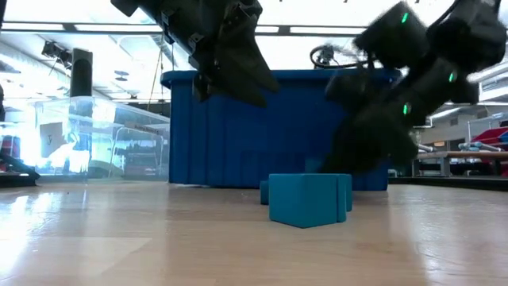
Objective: Sort blocks
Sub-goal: Put the blue block into the blue bin
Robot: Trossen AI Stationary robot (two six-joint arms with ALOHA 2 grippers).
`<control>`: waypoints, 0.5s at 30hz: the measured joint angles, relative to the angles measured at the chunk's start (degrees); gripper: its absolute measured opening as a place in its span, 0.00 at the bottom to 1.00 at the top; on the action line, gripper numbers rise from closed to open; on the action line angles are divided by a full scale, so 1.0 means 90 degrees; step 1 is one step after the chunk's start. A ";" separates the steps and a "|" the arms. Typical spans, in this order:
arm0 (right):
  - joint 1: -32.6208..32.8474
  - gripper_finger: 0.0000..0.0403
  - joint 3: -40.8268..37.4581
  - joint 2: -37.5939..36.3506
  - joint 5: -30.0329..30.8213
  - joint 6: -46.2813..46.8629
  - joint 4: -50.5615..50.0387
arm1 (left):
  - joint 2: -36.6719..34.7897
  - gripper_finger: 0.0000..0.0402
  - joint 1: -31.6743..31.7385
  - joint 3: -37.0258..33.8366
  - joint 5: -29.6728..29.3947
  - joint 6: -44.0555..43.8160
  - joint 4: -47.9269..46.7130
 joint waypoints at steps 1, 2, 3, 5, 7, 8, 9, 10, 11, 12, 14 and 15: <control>0.0069 0.32 0.0006 -0.0200 0.0016 0.0044 -0.0021 | 0.0000 0.50 -0.0018 -0.0002 0.0032 -0.0007 -0.0002; 0.0145 0.32 0.0013 -0.0434 0.0085 0.0106 -0.0120 | 0.0000 0.50 -0.0040 -0.0002 0.0051 -0.0013 -0.0007; 0.0229 0.32 0.0013 -0.0671 0.0180 0.0164 -0.0250 | 0.0000 0.50 -0.0075 -0.0002 0.0054 -0.0016 -0.0008; 0.0388 0.32 0.0013 -0.1210 0.0349 0.0213 -0.0497 | 0.0000 0.50 -0.0151 -0.0002 0.0037 -0.0038 -0.0003; 0.0515 0.32 0.0013 -0.1863 0.0537 0.0241 -0.0633 | 0.0000 0.50 -0.0225 -0.0002 -0.0029 -0.0064 -0.0003; 0.0561 0.32 0.0015 -0.2190 0.0658 0.0259 -0.0693 | 0.0000 0.50 -0.0258 -0.0002 -0.0069 -0.0066 -0.0003; 0.0598 0.32 0.0018 -0.2516 0.0770 0.0264 -0.0758 | 0.0000 0.50 -0.0286 -0.0002 -0.0095 -0.0066 -0.0003; 0.0616 0.32 0.0018 -0.2838 0.0871 0.0255 -0.0835 | 0.0000 0.50 -0.0300 -0.0002 -0.0100 -0.0066 -0.0003; 0.0626 0.32 0.0018 -0.3185 0.1012 0.0211 -0.0896 | 0.0001 0.50 -0.0315 -0.0002 -0.0107 -0.0066 -0.0003; 0.0620 0.32 0.0019 -0.3503 0.1194 0.0124 -0.0939 | 0.0000 0.50 -0.0322 -0.0002 -0.0118 -0.0066 0.0000; 0.0558 0.32 0.0025 -0.4125 0.1663 -0.0135 -0.1125 | 0.0000 0.50 -0.0322 -0.0002 -0.0121 -0.0059 0.0016; 0.0493 0.32 0.0025 -0.4413 0.1910 -0.0306 -0.1285 | 0.0001 0.50 -0.0322 -0.0002 -0.0122 -0.0057 0.0028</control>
